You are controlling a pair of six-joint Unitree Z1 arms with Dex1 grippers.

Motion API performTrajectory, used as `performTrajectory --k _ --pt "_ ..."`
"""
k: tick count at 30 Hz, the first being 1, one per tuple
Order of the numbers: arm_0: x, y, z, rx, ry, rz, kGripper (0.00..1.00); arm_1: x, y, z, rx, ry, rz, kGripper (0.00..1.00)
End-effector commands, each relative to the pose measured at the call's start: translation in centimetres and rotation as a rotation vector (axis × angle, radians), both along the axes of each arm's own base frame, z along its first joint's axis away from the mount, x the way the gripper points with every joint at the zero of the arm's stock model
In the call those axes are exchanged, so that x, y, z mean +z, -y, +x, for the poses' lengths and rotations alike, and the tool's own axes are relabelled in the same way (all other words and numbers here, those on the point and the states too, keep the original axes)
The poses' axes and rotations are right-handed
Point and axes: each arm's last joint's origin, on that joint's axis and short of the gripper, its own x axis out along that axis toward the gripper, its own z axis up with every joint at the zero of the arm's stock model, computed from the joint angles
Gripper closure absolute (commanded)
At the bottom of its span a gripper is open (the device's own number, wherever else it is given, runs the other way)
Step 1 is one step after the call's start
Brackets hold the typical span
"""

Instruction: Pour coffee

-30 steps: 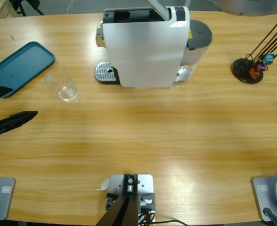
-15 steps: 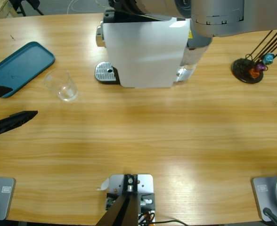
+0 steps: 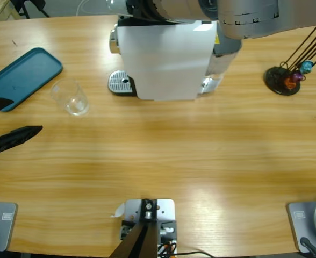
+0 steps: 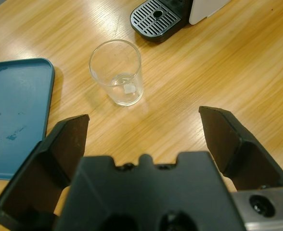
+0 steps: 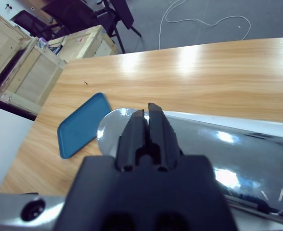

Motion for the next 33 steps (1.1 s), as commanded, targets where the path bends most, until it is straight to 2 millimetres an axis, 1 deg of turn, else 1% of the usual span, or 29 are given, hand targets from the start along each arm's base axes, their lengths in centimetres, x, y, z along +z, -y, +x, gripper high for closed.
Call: performTrajectory --k 1,8,14,20,28,33 --pt "-1.2 -0.2 -0.2 0.008 -0.018 0.03 0.0 -11.8 -1.5 0.1 0.033 -0.216 -0.282 1.0" --pt "-1.2 -0.2 -0.2 0.009 -0.018 0.03 0.0 -12.0 -1.2 0.3 0.019 -0.231 -0.277 1.0" --pt "-1.2 -0.2 -0.2 0.012 -0.016 0.031 0.0 -13.0 -0.7 0.0 0.014 -0.255 -0.302 1.0" --pt "-1.2 -0.2 -0.2 0.012 -0.016 0.031 0.0 -12.7 -0.4 0.1 0.006 -0.255 -0.301 1.0" --pt "-1.2 -0.2 -0.1 0.012 -0.016 0.032 0.0 -13.8 0.0 -0.2 0.005 -0.292 -0.345 1.0" --pt "-1.2 -0.2 -0.1 0.012 -0.016 0.032 0.0 -13.9 0.1 -0.3 0.004 -0.305 -0.359 1.0"
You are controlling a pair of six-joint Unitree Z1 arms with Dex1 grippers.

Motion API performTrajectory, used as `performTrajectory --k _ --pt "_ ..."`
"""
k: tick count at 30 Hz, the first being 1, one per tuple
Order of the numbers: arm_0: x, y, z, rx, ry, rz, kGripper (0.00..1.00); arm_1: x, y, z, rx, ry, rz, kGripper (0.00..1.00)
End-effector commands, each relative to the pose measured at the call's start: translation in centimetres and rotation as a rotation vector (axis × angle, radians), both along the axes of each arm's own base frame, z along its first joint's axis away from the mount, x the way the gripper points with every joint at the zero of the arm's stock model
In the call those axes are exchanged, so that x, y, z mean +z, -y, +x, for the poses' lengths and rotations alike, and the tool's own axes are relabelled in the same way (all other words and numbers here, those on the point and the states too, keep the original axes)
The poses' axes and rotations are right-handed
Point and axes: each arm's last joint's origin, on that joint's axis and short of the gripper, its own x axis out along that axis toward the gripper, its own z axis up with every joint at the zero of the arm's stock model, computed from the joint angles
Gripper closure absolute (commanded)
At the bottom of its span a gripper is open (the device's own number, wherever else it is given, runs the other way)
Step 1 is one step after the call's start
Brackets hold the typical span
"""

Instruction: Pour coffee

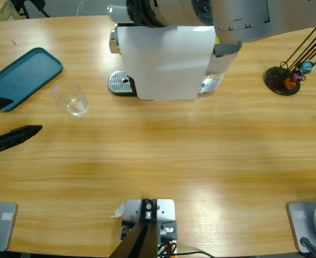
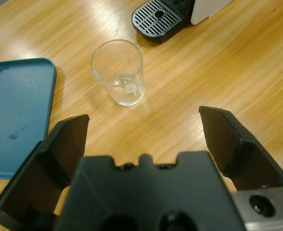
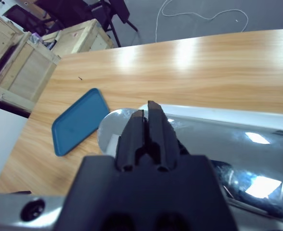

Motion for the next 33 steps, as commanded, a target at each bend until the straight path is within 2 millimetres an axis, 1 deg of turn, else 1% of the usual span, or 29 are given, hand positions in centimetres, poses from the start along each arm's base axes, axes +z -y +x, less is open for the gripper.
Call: performTrajectory --k 1,3,4,5,6,7,8,9,10,11,12,13,15,18,19,20,21,23,25,27,30,33 --pt "-1.2 -0.2 -0.2 0.008 -0.019 0.03 0.0 -12.6 0.2 -0.3 0.01 -0.268 -0.327 1.0" --pt "-1.2 -0.2 -0.2 0.008 -0.019 0.03 0.0 -12.3 0.4 -0.3 0.007 -0.262 -0.323 1.0" --pt "-1.2 -0.2 -0.2 0.008 -0.019 0.03 0.0 -11.7 0.4 -0.3 0.01 -0.244 -0.313 1.0" --pt "-1.2 -0.2 -0.2 0.008 -0.019 0.03 0.0 -10.8 0.4 -0.3 0.028 -0.209 -0.295 1.0" --pt "-1.2 -0.2 -0.2 0.009 -0.018 0.03 0.0 -9.3 0.5 -0.4 0.055 -0.149 -0.271 1.0" --pt "-1.2 -0.2 -0.2 0.009 -0.018 0.031 0.0 -7.4 0.6 -0.4 0.083 -0.078 -0.245 1.0" --pt "-1.2 -0.2 -0.1 0.012 -0.015 0.032 0.0 -5.1 0.8 -0.6 0.113 -0.018 -0.216 0.597" --pt "-1.2 -0.2 -0.1 0.018 -0.011 0.035 0.0 -2.7 1.4 -1.0 0.141 0.042 -0.198 0.077" --pt "-1.1 -0.3 -0.1 0.024 -0.01 0.033 0.0 -0.2 2.0 -1.4 0.164 0.109 -0.183 0.001" --pt "-1.1 -0.3 -0.1 0.035 -0.01 0.028 0.0 2.6 2.8 -2.0 0.192 0.185 -0.175 0.0" --pt "-1.0 -0.3 0.0 0.05 -0.008 0.025 0.0 4.4 3.5 -2.6 0.208 0.227 -0.169 0.0" --pt "-0.9 -0.2 0.1 0.059 -0.003 0.023 0.0 5.6 4.3 -3.2 0.22 0.253 -0.168 0.0" --pt "-0.6 -0.1 0.2 0.063 0.004 0.019 0.0 7.6 6.2 -4.7 0.248 0.242 -0.186 0.0" --pt "0.1 0.3 0.8 0.085 0.014 0.004 0.0 9.4 9.4 -7.5 0.332 0.224 -0.212 0.0" --pt "0.1 0.6 1.1 0.092 0.018 0.002 0.0 9.5 10.3 -8.4 0.375 0.23 -0.207 0.0" --pt "0.0 0.9 1.4 0.098 0.018 0.009 0.0 8.9 11.1 -9.3 0.421 0.227 -0.215 0.0" --pt "-0.2 1.3 1.8 0.105 0.016 0.022 0.0 8.1 12.0 -10.2 0.476 0.217 -0.233 0.0" --pt "-0.8 2.4 2.7 0.112 0.005 0.051 0.0 6.7 13.5 -11.4 0.509 0.197 -0.26 0.0" --pt "-1.4 3.4 3.4 0.111 -0.004 0.066 0.0 5.2 14.6 -12.1 0.511 0.142 -0.322 0.0" --pt "-1.7 3.9 3.7 0.111 -0.005 0.068 0.0 4.1 15.6 -12.9 0.535 0.134 -0.369 0.0" --pt "-2.0 4.0 3.8 0.108 -0.003 0.072 0.0 3.6 16.8 -13.8 0.563 0.151 -0.388 0.0" --pt "-3.1 4.0 4.3 0.13 -0.015 0.107 0.0 2.6 17.0 -14.0 0.602 0.148 -0.416 0.0"
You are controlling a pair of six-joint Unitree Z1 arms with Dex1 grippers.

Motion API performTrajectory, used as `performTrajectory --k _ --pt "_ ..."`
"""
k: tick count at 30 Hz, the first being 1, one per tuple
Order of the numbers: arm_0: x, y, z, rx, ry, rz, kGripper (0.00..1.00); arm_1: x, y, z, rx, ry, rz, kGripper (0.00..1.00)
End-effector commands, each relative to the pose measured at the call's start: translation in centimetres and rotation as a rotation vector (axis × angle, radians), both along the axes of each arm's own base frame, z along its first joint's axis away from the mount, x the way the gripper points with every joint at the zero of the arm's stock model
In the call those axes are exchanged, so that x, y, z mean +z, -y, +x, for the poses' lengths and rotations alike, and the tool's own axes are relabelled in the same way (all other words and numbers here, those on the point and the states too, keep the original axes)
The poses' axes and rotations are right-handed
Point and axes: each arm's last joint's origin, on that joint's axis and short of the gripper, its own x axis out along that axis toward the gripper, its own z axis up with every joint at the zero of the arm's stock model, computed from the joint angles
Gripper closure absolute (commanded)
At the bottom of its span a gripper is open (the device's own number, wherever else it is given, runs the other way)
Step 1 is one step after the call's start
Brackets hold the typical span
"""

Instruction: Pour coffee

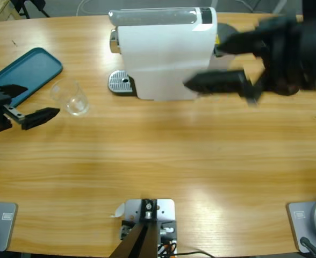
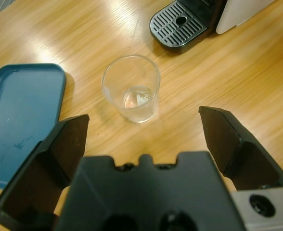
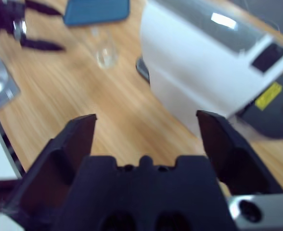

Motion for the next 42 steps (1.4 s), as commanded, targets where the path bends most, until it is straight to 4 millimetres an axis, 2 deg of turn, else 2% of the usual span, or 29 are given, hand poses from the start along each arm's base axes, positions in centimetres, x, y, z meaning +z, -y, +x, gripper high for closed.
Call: performTrajectory --k 1,11,18,27,35,38,39,40,42 --pt "-2.6 0.5 1.4 0.06 -0.031 0.075 0.0 -2.6 2.5 -1.8 0.081 -0.004 -0.082 0.0" --pt "-3.9 2.5 4.0 0.1 0.046 0.076 0.0 -6.4 5.5 -3.3 0.06 -0.073 -0.15 0.0" --pt "-5.4 3.0 4.3 0.088 0.027 0.082 0.0 -6.7 5.7 -2.7 0.028 -0.081 -0.151 0.0" --pt "-8.2 3.2 4.5 0.109 0.011 0.064 0.0 -7.1 5.5 -2.3 0.015 -0.096 -0.165 0.0" --pt "-9.4 4.2 5.4 0.112 0.035 0.031 0.0 -7.2 5.4 -2.3 0.012 -0.104 -0.169 0.0" --pt "-9.7 4.1 5.3 0.123 0.04 0.033 0.007 -7.3 5.4 -2.1 0.006 -0.107 -0.172 0.0" --pt "-9.7 4.0 5.2 0.125 0.04 0.034 0.029 -7.3 5.4 -2.1 0.004 -0.108 -0.173 0.0" --pt "-9.8 3.8 5.1 0.128 0.042 0.036 0.119 -7.3 5.4 -2.0 0.003 -0.109 -0.174 0.0" --pt "-9.9 3.6 5.0 0.136 0.045 0.043 0.432 -7.3 5.4 -2.0 0.002 -0.109 -0.174 0.0"
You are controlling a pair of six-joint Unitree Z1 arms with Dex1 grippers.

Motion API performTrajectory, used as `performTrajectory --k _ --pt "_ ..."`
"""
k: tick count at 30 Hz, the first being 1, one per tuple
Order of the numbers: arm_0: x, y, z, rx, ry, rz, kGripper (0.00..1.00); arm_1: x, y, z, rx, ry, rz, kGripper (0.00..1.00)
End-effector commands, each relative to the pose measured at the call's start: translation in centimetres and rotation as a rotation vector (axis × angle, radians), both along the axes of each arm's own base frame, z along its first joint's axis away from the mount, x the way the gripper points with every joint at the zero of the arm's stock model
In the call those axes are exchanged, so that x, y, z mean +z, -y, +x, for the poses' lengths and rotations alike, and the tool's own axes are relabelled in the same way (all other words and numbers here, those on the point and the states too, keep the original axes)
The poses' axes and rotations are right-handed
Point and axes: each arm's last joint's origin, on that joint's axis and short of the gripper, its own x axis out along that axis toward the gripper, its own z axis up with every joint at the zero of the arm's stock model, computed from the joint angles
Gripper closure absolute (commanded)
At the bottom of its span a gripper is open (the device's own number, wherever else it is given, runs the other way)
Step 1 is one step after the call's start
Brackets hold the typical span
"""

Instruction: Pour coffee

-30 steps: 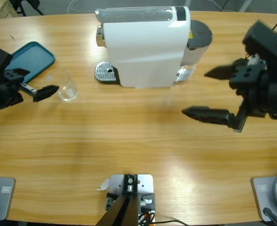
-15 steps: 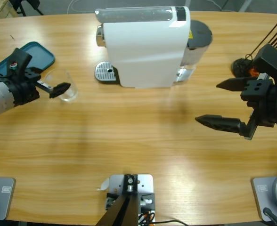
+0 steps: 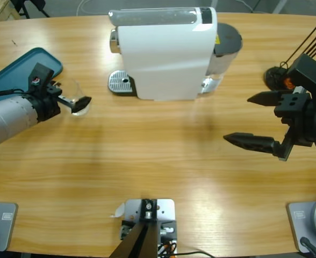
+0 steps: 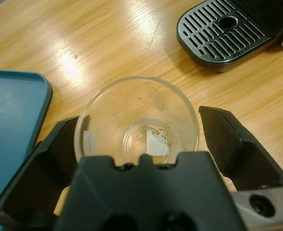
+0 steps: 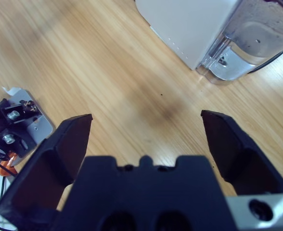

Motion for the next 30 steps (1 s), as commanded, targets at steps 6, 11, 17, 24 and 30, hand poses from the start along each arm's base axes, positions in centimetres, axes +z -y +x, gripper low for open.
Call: performTrajectory --k 6,11,17,24,30 --pt "-1.4 -1.4 -0.4 0.032 -0.026 -0.035 0.524 -1.2 0.2 0.3 -0.011 -0.034 -0.031 0.0" --pt "-1.9 -1.3 -0.7 -0.022 -0.049 -0.074 0.915 -1.2 0.2 0.3 -0.014 -0.036 -0.032 0.0" --pt "-1.1 -2.2 -0.8 -0.1 -0.002 -0.089 1.0 -1.1 0.3 0.2 -0.023 -0.031 -0.032 0.0" --pt "2.0 -6.2 0.2 -0.434 0.159 -0.04 1.0 0.9 1.9 -1.1 -0.019 0.031 0.016 0.0" --pt "2.4 -7.8 3.6 -0.614 0.146 -0.066 1.0 0.9 2.4 -1.6 -0.019 0.016 -0.002 0.0"
